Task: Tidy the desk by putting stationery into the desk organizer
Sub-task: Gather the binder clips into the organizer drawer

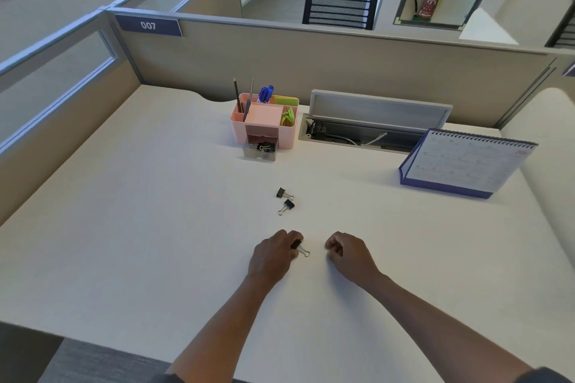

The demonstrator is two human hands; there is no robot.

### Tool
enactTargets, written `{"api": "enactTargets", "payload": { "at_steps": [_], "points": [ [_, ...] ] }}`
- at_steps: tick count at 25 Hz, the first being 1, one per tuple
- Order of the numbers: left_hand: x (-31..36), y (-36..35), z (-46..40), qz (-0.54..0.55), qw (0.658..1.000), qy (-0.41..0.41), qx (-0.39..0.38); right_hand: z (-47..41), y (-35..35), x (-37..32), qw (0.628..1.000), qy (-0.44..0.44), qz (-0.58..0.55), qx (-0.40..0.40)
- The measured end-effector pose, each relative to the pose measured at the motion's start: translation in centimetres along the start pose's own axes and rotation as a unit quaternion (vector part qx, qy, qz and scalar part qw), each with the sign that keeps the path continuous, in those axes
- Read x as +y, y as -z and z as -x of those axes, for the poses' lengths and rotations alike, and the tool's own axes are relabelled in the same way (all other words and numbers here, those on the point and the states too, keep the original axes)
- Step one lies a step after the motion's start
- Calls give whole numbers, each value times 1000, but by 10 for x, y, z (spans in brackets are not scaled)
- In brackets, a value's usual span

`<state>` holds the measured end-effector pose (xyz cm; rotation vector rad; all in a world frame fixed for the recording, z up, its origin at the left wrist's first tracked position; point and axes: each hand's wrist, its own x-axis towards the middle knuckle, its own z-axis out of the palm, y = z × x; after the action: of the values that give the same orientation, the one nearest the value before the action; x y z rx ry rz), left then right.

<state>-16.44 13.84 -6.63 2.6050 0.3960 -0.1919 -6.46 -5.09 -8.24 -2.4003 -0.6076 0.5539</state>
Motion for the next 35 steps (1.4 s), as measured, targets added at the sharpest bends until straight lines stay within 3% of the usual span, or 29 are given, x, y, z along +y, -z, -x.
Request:
{"api": "enactTargets", "payload": {
  "at_steps": [5, 14, 23, 27, 35],
  "points": [
    [-3, -3, 0, 32, 999, 23, -7, -4, 0, -7, 1000, -14, -2, -11],
    [-7, 11, -13, 56, 998, -12, 24, -27, -5, -39, 994, -19, -106, 12],
    [-36, 60, -58, 51, 991, -54, 111, -83, 7, -92, 980, -39, -195, 26],
    [-71, 78, -90, -46, 992, -39, 112, -125, 17, -114, 977, -44, -195, 69],
    [-99, 110, -154, -175, 984, 9, 18, -215, 22, -157, 982, -3, -129, 136]
  ]
}}
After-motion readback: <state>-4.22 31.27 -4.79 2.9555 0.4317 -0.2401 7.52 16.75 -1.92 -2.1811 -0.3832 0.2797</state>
